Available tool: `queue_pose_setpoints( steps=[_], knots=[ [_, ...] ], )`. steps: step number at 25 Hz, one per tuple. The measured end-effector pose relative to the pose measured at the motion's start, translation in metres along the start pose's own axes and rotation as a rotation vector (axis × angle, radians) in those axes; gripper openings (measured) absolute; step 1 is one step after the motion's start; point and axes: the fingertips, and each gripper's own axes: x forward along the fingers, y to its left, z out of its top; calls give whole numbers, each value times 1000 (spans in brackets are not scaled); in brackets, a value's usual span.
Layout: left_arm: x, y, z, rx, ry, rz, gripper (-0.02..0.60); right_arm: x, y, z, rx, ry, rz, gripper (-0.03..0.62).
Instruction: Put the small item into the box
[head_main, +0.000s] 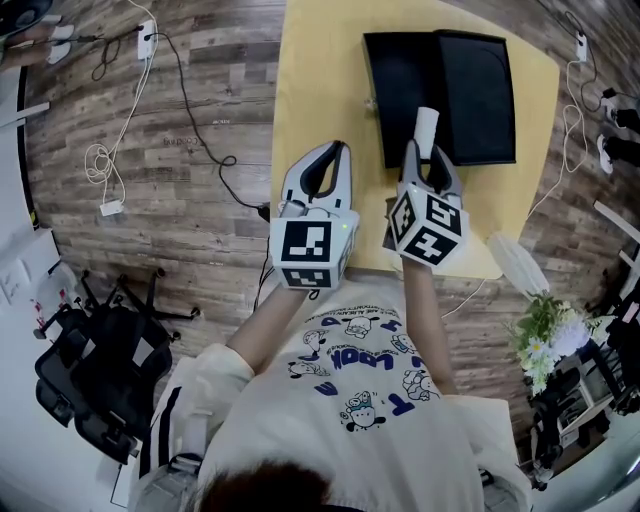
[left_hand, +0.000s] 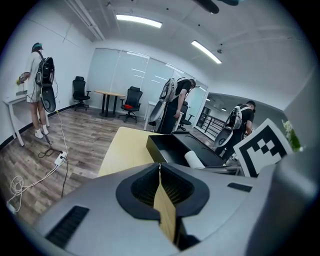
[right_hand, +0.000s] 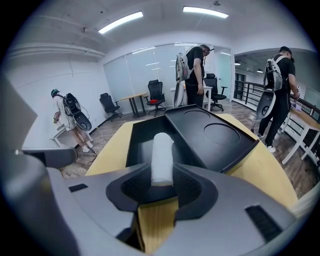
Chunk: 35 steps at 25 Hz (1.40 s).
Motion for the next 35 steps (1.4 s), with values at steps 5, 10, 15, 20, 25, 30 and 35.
queue_pose_setpoints(
  steps=[5, 10, 15, 20, 25, 30, 35],
  knots=[
    [2, 1, -2, -12, 9, 1, 21, 3, 0, 0, 0, 11, 0, 149],
    [5, 1, -3, -19, 19, 3, 21, 7, -1, 0, -5, 30, -1, 150],
    [6, 5, -4, -25, 19, 2, 21, 8, 1, 0, -5, 37, -7, 155],
    [6, 4, -4, -25, 20, -3, 21, 7, 3, -1, 2, 41, 6, 185],
    [5, 4, -1, -18, 6, -11, 21, 2, 6, 1, 13, 23, 8, 189],
    [-3, -3, 6, 2, -20, -15, 21, -16, 10, 13, -2, -47, 11, 146],
    [-14, -5, 17, 25, -62, -19, 21, -38, 22, 27, -46, -125, 5, 72]
  ],
)
